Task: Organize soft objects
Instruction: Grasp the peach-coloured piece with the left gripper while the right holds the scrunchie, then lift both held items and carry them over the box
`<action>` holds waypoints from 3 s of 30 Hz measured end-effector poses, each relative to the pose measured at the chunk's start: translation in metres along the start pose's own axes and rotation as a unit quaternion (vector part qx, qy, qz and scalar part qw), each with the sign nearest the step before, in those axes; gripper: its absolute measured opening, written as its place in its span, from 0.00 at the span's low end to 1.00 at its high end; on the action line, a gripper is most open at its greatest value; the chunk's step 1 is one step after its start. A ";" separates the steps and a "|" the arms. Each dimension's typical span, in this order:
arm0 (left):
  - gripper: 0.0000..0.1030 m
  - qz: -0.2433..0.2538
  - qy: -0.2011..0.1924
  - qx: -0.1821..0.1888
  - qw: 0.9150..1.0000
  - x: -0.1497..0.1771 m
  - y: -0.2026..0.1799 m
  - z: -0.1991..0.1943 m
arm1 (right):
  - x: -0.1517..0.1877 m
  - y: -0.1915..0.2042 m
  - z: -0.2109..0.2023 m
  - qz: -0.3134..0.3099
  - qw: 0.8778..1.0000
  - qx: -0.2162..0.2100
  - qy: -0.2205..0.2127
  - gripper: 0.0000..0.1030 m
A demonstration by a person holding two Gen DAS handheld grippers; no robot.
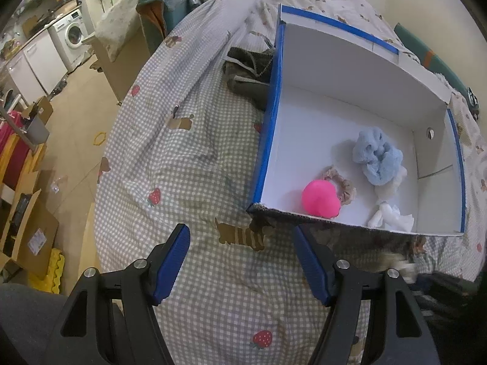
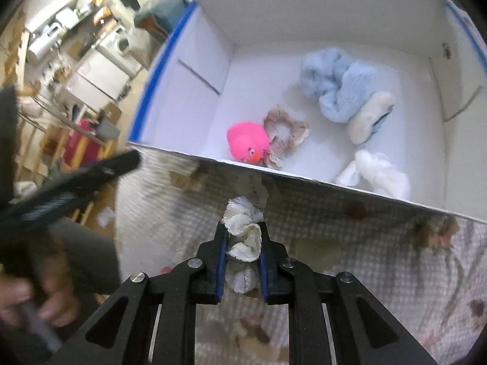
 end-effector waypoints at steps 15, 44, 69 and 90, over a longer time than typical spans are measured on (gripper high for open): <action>0.65 0.061 0.125 0.062 0.988 0.054 -0.067 0.063 | 0.010 -0.055 -0.030 0.060 0.996 0.032 -0.053 0.19; 0.05 0.064 0.111 0.116 0.985 0.068 -0.065 0.053 | 0.016 -0.070 -0.015 0.090 0.995 0.043 -0.022 0.19; 0.05 0.059 0.083 0.056 0.993 0.056 -0.026 0.037 | 0.018 -0.056 -0.001 0.053 0.997 0.061 -0.008 0.19; 0.05 0.065 0.016 0.027 0.997 0.044 -0.027 -0.047 | 0.021 -0.041 -0.052 0.041 0.996 0.023 -0.076 0.19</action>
Point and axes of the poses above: each gripper's, at about its wrist camera, not at the fingertips, and z roughly the way its jaws point, y to its left, x to its underside, the point moved 5 cm from there along z, roughly the way its jaws point, and after that the axes turned 7 degrees about x, right-handed, at the moved point
